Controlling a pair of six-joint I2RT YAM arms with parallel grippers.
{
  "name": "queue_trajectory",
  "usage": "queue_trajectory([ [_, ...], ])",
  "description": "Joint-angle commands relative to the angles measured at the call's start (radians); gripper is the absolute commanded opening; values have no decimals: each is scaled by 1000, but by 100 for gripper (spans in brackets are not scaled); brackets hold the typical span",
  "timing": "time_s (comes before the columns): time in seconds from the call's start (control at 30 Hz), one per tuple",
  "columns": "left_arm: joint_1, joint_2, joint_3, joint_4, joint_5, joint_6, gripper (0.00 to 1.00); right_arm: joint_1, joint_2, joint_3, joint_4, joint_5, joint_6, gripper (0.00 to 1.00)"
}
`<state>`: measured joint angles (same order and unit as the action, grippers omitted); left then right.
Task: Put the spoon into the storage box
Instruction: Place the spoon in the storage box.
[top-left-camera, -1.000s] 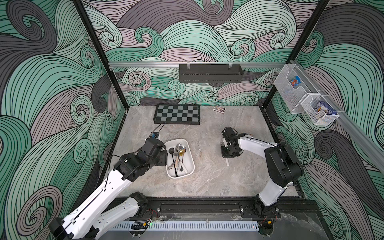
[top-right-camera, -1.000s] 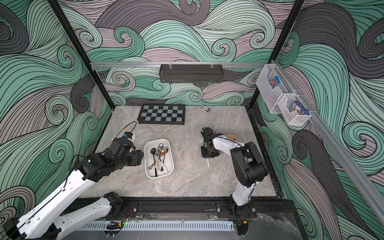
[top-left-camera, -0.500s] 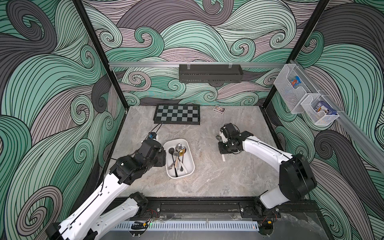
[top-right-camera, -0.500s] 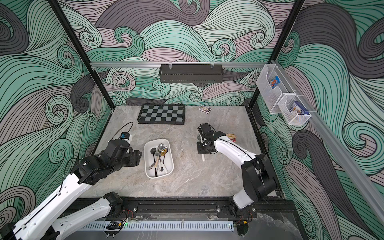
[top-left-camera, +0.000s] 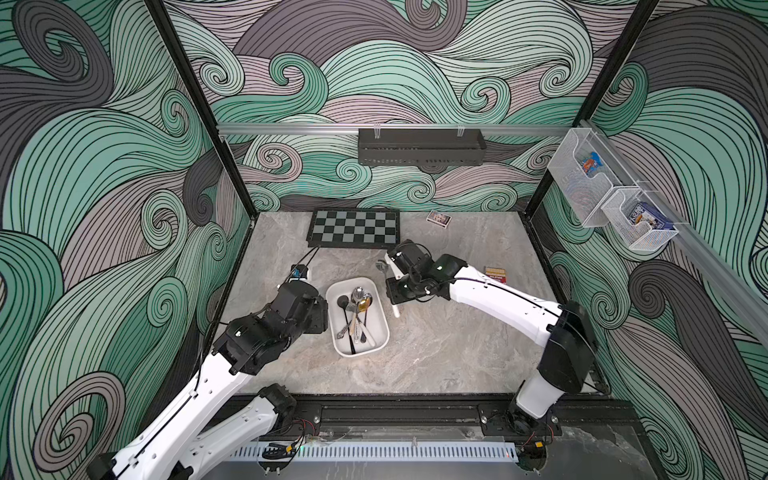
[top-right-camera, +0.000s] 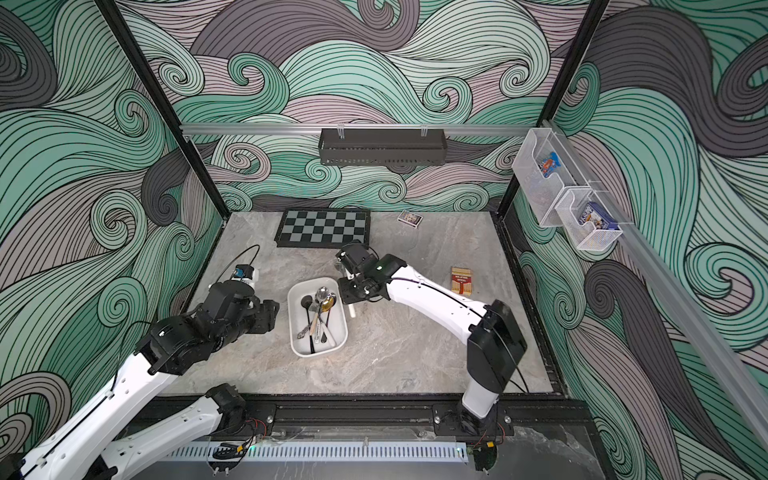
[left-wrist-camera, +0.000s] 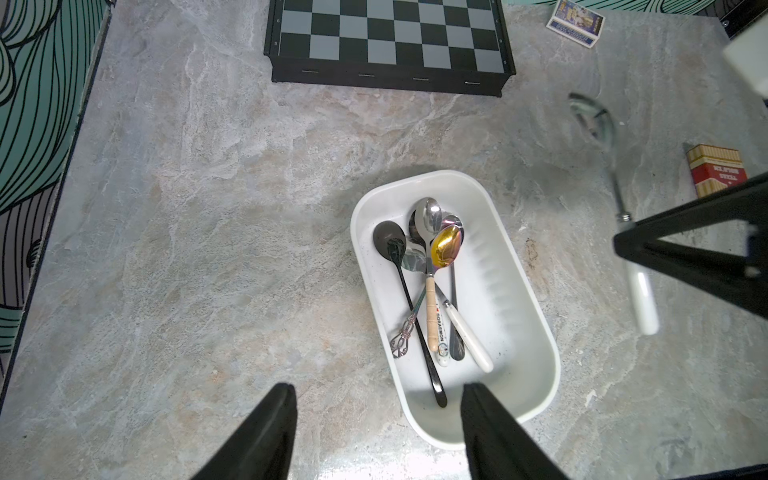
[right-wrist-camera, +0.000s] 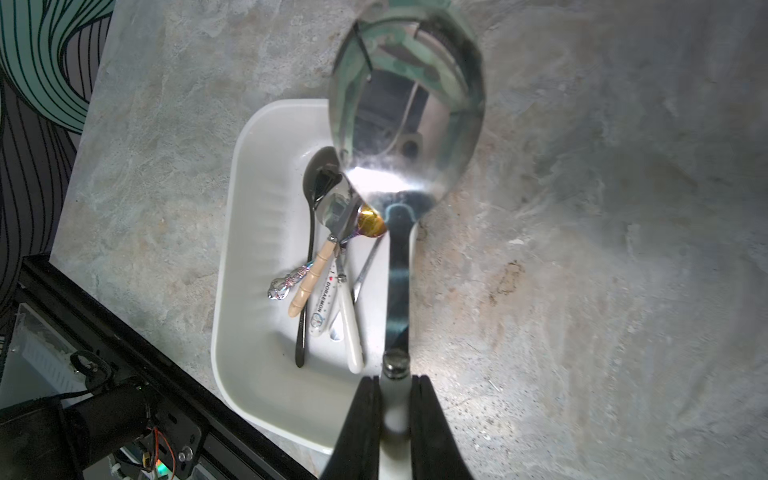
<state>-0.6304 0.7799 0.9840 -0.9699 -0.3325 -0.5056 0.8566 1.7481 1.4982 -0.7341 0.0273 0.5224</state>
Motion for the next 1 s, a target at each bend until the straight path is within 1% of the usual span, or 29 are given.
queue_trajectory([
  [0.0, -1, -22, -4, -18, -15, -9, 67, 45, 94, 70, -19, -13, 42, 7],
  [0.23, 0, -31, -3, -20, -23, -9, 67, 103, 272, 152, -20, -8, 66, 7],
  [0.5, 0, -27, -3, -21, -24, -8, 67, 115, 371, 193, -19, 2, 70, 9],
  [0.57, -1, -22, -3, -21, -24, -7, 67, 116, 382, 197, -18, 8, 67, 13],
  [0.67, -1, -19, -2, -21, -24, -8, 68, 117, 383, 197, -19, 11, 65, 24],
  [0.77, 0, -19, -2, -19, -26, -9, 69, 127, 350, 192, -20, 34, 57, 35],
  [0.83, 0, -18, -2, -19, -28, -10, 71, 132, 313, 191, -26, 55, 46, 39],
  [0.9, 0, -17, 2, -27, -50, -15, 83, 133, 259, 192, -44, 84, 26, 42],
  [0.97, 0, -19, 9, -35, -96, -25, 88, 132, 187, 179, -51, 140, -7, 45],
])
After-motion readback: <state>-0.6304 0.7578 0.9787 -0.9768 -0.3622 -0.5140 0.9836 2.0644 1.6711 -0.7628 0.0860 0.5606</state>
